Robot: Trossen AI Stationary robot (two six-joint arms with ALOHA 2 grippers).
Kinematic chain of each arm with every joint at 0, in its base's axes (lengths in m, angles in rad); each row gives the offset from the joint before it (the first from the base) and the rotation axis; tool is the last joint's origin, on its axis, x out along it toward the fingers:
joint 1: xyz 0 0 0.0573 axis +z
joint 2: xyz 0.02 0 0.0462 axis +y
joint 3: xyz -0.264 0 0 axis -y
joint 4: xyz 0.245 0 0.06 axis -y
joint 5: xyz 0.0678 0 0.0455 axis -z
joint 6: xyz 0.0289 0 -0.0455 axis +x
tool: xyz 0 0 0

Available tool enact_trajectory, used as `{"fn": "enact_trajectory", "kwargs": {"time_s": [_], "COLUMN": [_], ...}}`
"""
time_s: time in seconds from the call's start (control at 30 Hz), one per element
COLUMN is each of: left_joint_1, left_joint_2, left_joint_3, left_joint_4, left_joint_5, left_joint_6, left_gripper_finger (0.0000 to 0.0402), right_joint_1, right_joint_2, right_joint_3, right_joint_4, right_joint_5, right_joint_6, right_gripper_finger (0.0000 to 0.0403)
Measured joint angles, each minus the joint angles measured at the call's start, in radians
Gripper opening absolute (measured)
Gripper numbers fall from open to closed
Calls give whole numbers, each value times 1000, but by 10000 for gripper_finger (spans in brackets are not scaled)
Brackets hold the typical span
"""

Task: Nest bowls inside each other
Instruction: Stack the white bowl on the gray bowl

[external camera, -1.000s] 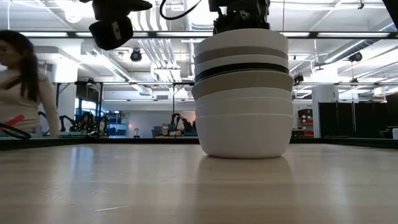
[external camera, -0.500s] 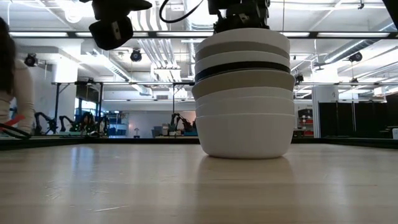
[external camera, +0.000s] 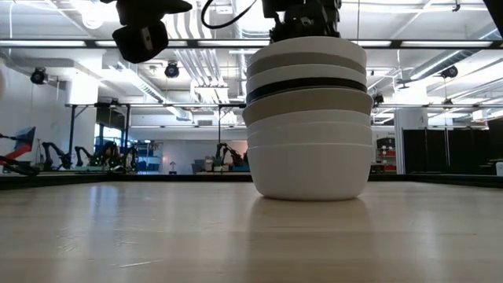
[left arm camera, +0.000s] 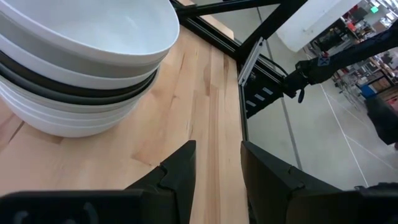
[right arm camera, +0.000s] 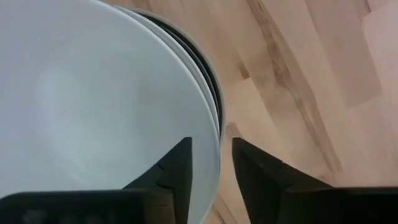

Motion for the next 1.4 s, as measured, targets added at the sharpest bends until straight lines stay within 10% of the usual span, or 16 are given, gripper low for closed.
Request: {"fn": "enact_trajectory", "kwargs": {"time_s": [0.47,0.7,1.1,1.4], "left_joint_1": [6,60,227,270], "left_joint_2": [0,0,30,184], "left_joint_3": [0,30,42,42], "left_joint_4": [22,23,163,322], "left_joint_5": [-6,-6,5,121], "left_joint_6": [8,9,185,211], "left_gripper_finger": [111,111,111,111], "right_joint_1": [-16,47,251,284], "right_joint_2": [-21,-242,-712,-828], "right_joint_3": [55,0,-663,-1113], "right_joint_4": [-29,101,952,1497], "right_joint_5": [26,132,160,250], "right_joint_6": [-29,-16,163,340], "right_gripper_finger": [113,96,67,56]}}
